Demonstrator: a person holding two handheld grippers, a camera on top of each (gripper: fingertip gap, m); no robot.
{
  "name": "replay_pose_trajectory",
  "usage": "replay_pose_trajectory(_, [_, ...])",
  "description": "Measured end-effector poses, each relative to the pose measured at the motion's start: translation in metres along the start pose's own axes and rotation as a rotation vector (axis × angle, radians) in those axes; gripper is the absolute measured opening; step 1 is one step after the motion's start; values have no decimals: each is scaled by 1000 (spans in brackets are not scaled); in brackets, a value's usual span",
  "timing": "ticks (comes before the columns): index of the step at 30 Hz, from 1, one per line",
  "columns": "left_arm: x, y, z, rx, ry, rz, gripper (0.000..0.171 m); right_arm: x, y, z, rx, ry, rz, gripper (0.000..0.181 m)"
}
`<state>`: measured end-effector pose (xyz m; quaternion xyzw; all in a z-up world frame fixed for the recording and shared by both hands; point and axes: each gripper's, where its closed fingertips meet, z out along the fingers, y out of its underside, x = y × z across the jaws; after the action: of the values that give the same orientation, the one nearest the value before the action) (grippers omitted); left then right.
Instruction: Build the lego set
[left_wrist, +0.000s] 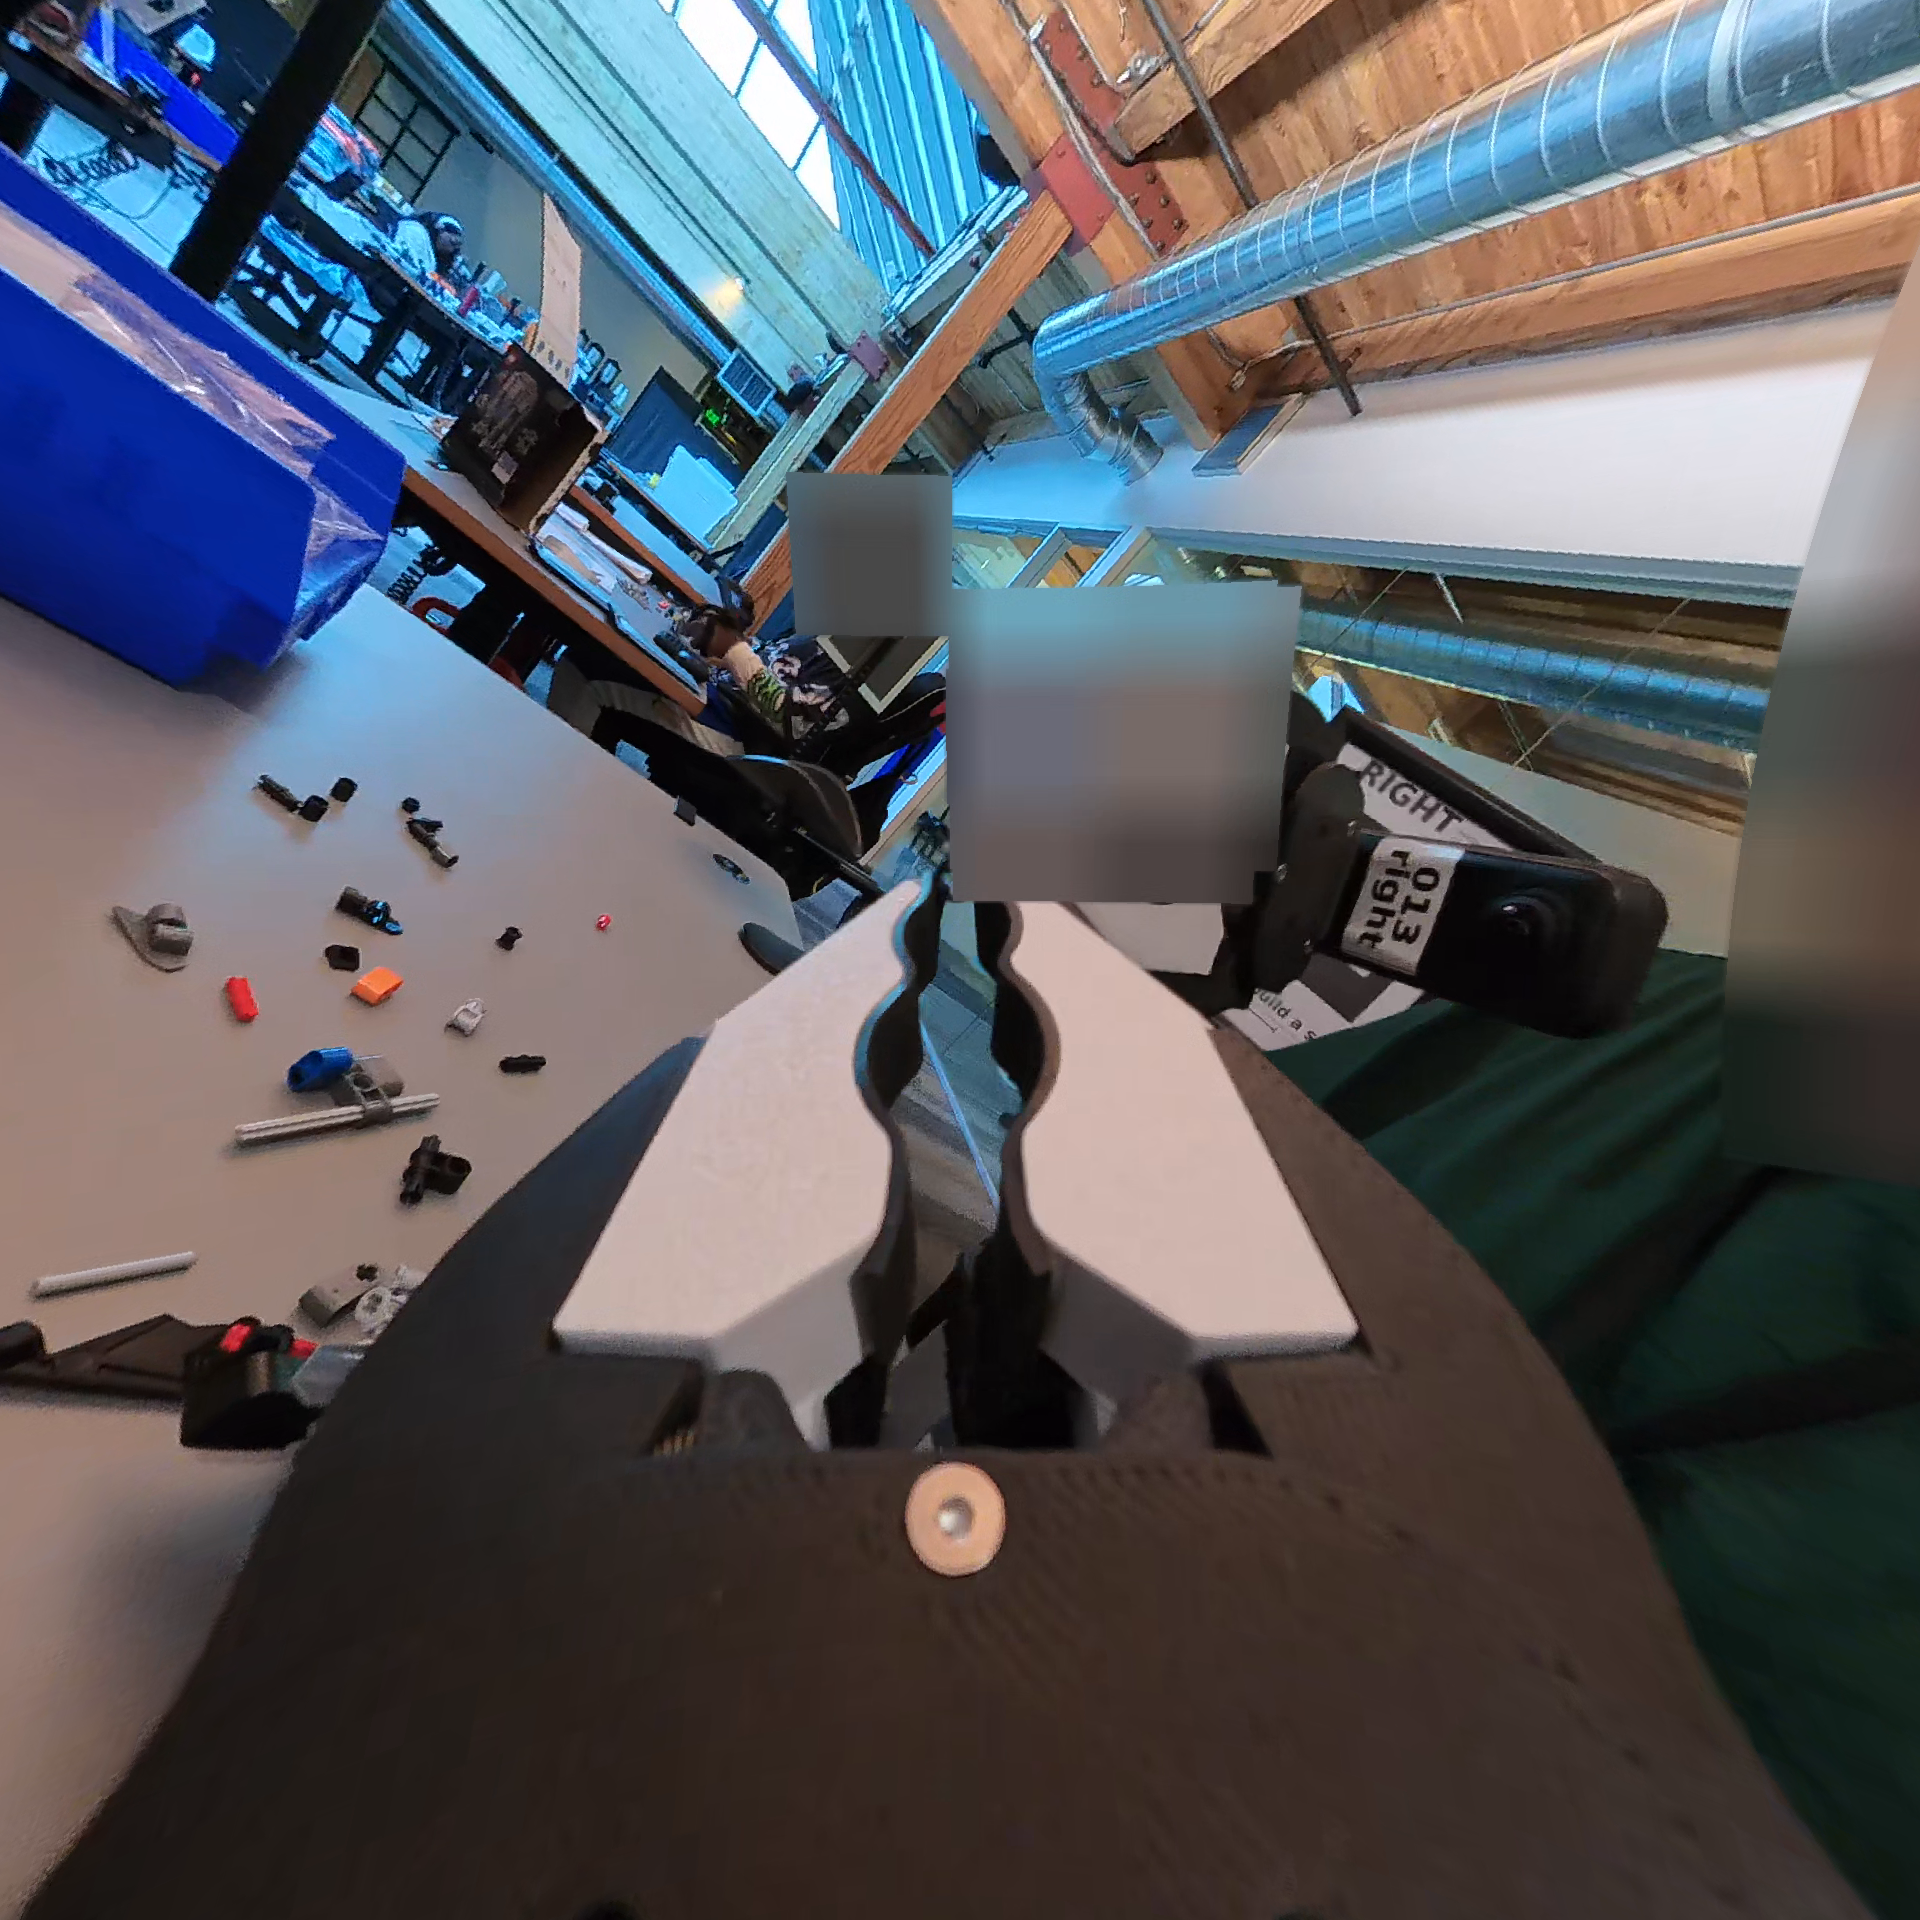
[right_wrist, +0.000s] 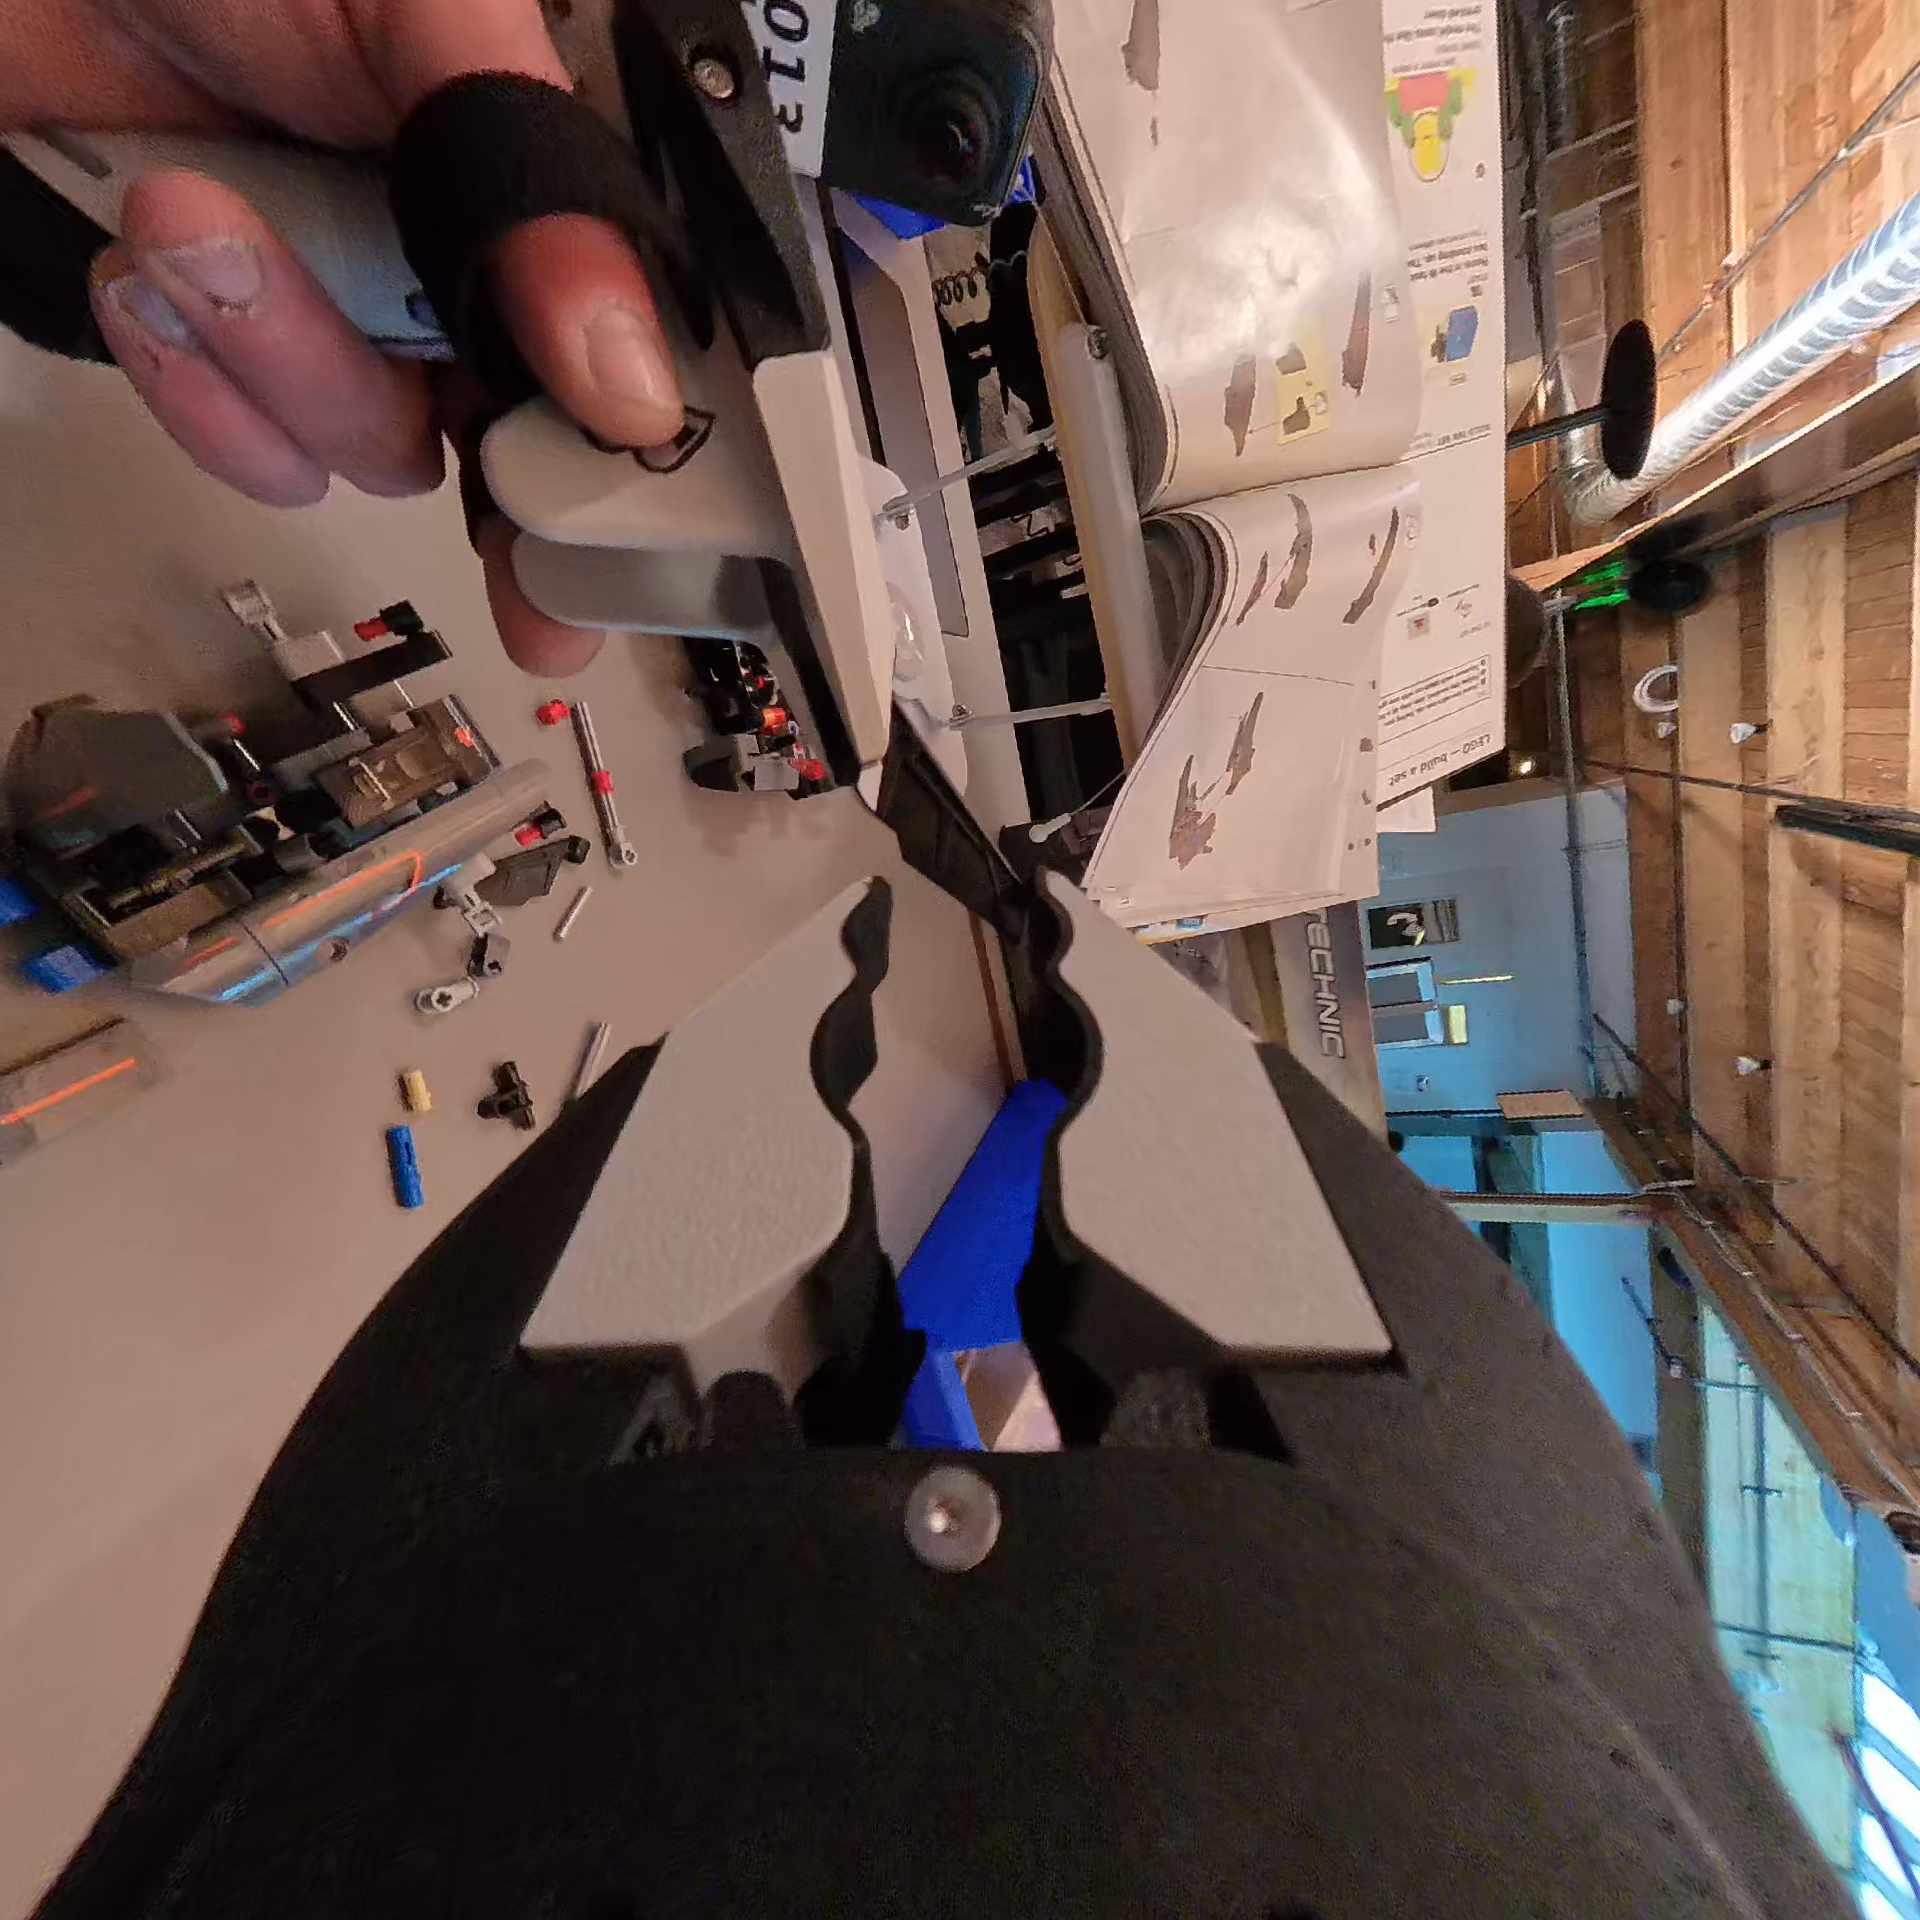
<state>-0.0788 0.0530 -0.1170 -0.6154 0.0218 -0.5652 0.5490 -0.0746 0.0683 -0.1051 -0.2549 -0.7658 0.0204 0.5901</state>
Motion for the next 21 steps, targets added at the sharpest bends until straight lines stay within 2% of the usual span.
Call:
replay_pose_trajectory(6, [-2,2,2,-18,13,-11,3,-3,5,2,-20,13,-71,24])
replay_pose_trajectory(7, [-3,3,3,-21,17,-17,4,-3,7,3,-30,21,-83,17])
replay_pose_trajectory(9, [-5,4,4,-22,27,-30,4,-2,10,5,-40,38,-96,15])
replay_pose_trajectory(17, [-6,1,5,-19,62,-57,3,-3,14,7,-24,43,-87,11])
replay_pose_trajectory(21, [-2,-2,9,-15,80,-54,0,-4,17,7,-13,40,-69,0])
